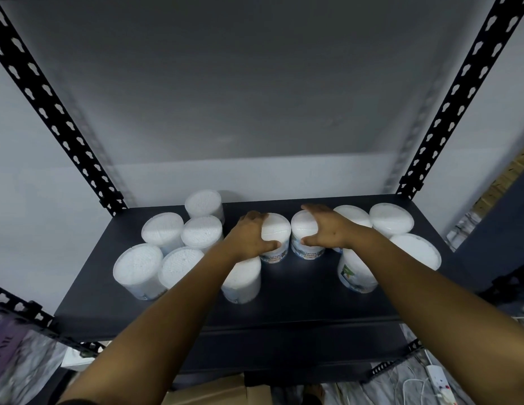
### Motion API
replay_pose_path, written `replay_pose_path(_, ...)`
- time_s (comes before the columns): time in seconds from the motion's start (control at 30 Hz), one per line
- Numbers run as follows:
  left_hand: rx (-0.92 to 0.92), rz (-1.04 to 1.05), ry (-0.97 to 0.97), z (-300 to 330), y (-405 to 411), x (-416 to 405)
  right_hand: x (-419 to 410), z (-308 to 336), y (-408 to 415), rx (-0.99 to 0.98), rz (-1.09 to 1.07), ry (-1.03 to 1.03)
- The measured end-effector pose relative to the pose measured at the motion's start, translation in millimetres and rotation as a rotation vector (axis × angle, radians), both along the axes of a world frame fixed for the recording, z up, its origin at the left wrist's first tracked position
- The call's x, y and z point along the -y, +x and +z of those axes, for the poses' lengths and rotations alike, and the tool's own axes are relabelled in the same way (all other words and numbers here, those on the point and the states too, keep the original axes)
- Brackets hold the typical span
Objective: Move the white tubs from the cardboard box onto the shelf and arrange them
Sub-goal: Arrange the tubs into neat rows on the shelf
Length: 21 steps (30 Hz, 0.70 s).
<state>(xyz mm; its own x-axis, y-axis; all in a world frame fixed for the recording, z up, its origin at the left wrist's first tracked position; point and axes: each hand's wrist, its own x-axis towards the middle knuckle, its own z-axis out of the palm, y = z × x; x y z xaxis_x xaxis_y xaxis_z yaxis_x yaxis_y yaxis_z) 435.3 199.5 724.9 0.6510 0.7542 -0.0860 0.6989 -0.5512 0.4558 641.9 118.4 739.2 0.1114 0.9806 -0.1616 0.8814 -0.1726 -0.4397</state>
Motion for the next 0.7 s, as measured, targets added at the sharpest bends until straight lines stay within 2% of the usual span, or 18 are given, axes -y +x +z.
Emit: replay_pose_path(0.7, -0.024, -0.005, -0.030, -0.6, 3.0, 1.8, 3.5, -2.6, 1.2, 0.059, -0.045, 0.011)
